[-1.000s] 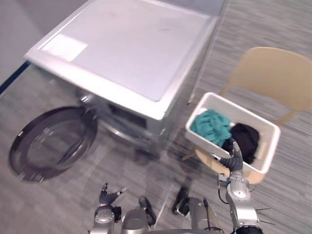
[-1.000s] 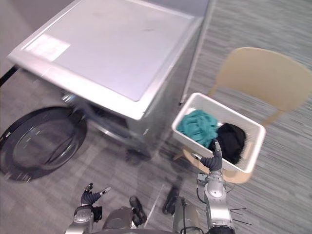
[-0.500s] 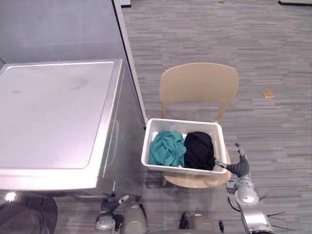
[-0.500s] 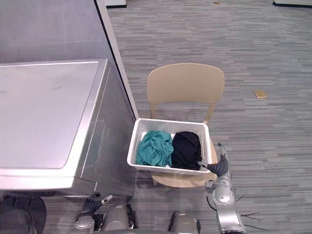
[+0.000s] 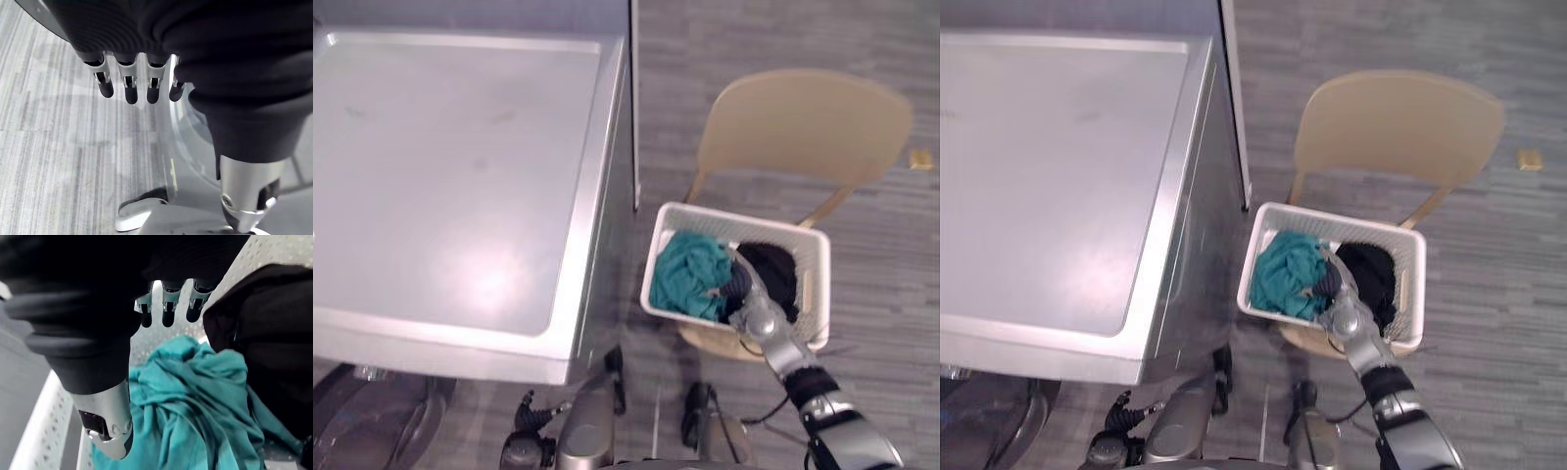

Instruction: Pick up the laundry basket with both hands and put the clothes into the washing machine.

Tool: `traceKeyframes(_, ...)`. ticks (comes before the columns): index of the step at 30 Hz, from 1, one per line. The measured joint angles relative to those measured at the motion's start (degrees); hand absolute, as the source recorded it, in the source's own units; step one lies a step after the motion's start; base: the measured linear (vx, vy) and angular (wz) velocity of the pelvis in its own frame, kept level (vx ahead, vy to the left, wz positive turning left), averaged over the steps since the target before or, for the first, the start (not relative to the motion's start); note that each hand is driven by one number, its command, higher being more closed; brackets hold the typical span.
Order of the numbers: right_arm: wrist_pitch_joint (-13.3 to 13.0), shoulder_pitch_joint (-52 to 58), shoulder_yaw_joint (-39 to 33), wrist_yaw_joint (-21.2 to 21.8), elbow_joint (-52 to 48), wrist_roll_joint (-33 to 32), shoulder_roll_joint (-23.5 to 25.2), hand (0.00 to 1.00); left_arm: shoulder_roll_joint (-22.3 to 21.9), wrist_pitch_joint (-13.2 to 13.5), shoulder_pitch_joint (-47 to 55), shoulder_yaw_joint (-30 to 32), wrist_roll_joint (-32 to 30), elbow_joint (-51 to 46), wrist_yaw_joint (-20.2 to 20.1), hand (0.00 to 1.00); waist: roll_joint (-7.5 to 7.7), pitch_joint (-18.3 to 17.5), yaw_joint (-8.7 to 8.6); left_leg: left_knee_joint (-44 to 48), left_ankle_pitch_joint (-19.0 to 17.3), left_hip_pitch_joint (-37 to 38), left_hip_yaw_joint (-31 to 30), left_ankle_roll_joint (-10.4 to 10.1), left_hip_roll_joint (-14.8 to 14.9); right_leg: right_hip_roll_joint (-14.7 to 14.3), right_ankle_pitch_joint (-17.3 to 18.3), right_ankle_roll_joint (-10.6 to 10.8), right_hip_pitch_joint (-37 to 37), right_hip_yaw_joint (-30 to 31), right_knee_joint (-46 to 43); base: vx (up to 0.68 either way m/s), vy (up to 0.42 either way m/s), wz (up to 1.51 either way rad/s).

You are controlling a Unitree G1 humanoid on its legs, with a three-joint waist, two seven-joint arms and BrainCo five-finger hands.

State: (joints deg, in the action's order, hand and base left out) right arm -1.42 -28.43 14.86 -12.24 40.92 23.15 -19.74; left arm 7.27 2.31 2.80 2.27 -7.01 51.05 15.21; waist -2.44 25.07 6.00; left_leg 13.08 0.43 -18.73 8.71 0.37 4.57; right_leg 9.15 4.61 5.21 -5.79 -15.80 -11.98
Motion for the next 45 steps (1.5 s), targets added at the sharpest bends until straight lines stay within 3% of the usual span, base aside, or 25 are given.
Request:
traceKeyframes(3,0.4,-5.3,1.1,-0.1,5.6,0.0,-0.9,0.0,0.1,0.7,-1.8,0.2,0.5,0.0,0.6,0.0,-0.54,1.2,1.61,0.8,0.7,-4.5,-1.2,-0.2,-0.6,0.6,1.3,-0.2,-4.2,-0.3,-2.1,-0.16,0.041,0.25)
traceKeyframes(8,1.7,-13.9,1.4,-2.4,15.5,-0.1,-1.8,0.0,-0.2,1.0,-3.4,0.1,3.0,0.2,1.6,0.0,-1.24,1.6,2.65,1.5,2.9,-11.1,-3.7,0.1,-1.2,0.8,3.5,-0.4,-9.9,-1.5,-4.3,-0.09,0.009,0.23)
traceKeyframes(9,2.0,-15.0,1.2,-2.9,16.9,-0.1,-2.4,1.0,-0.4,1.0,-4.2,0.1,3.2,0.4,1.7,0.0,-1.39,1.7,3.15,1.1,3.5,-11.8,-4.0,0.2,-1.2,0.7,3.5,-0.5,-10.8,-1.7,-4.6,-0.07,0.0,0.14)
traceKeyframes(12,3.0,-16.5,0.7,-4.4,18.0,-0.1,-3.2,1.0,-1.0,1.6,-6.1,0.2,4.3,0.3,2.6,0.0,-1.56,1.9,4.34,-1.2,5.4,-13.4,-4.6,0.1,-1.6,0.9,3.6,-0.6,-13.4,-2.3,-5.5,-0.02,-0.004,0.11)
traceKeyframes(15,3.1,-17.5,0.4,-6.6,17.9,-0.5,-3.3,1.0,-1.6,2.1,-7.0,0.6,5.4,0.1,2.7,0.0,-1.35,2.3,4.3,-3.6,7.0,-13.6,-5.3,-0.2,-1.9,1.0,3.8,-0.9,-14.5,-3.1,-6.0,0.02,-0.021,0.12)
traceKeyframes(23,3.0,-15.9,-2.1,-6.2,10.5,-8.6,-3.1,1.0,-2.6,2.0,-7.4,0.8,6.4,0.0,2.6,0.0,-0.96,2.8,4.24,-7.3,9.6,-10.8,-6.5,-0.4,-1.5,0.8,4.6,-1.5,-13.5,-3.6,-7.0,0.07,-0.059,0.05)
traceKeyframes(31,2.8,-9.2,-10.1,-6.7,-14.5,-10.8,-3.4,1.0,-2.4,1.3,-6.0,2.1,6.4,-2.6,2.3,0.0,0.19,4.0,2.55,-13.1,10.7,-2.3,-5.5,-1.1,-1.4,0.4,4.8,-1.7,-7.6,-2.9,-5.2,0.04,-0.041,-0.03)
traceKeyframes(35,1.7,-0.8,-12.8,-6.8,-28.6,-11.0,0.9,1.0,-1.9,0.4,-4.0,2.4,6.4,-3.8,2.2,0.0,1.54,3.1,1.63,-15.7,10.7,2.8,-4.8,-1.2,-1.6,0.2,4.7,-1.7,-3.2,-2.7,-3.2,0.06,-0.036,-0.05)
traceKeyframes(37,0.0,5.8,-12.8,-6.5,-36.1,-12.6,6.4,1.0,-1.1,-0.1,-1.8,3.0,6.3,-3.7,1.4,0.0,3.24,-0.1,0.86,-17.7,10.8,4.8,-4.1,-1.3,-1.6,0.0,4.7,-1.6,-1.8,-2.4,-1.6,0.11,-0.056,-0.15)
traceKeyframes(39,-0.8,11.5,-12.9,-6.0,-40.7,-14.2,9.5,1.0,-0.9,-0.8,-1.0,3.6,6.3,-3.5,0.9,0.0,4.01,-1.4,0.68,-18.4,10.8,7.5,-3.7,-1.4,-1.8,0.0,4.6,-1.4,1.0,-2.1,-0.5,0.14,-0.054,-0.05)
traceKeyframes(42,-2.1,17.6,-12.8,-3.8,-45.3,-17.5,13.5,1.0,-1.0,-0.9,1.0,5.1,6.3,-3.4,0.4,0.0,5.19,-4.5,-0.57,-18.4,10.7,9.7,-3.6,-1.4,-2.2,0.0,4.3,-0.9,3.5,-1.4,0.7,0.08,-0.034,-0.09)
traceKeyframes(45,-5.1,22.7,-10.8,0.0,-49.5,-23.9,17.8,1.0,-1.2,-1.5,4.2,7.2,6.3,-3.1,-0.3,0.0,6.13,-7.4,-0.56,-18.5,9.4,13.7,-0.5,-2.2,-1.8,-0.3,3.8,-0.5,5.6,2.6,1.3,0.0,-0.012,-0.53)
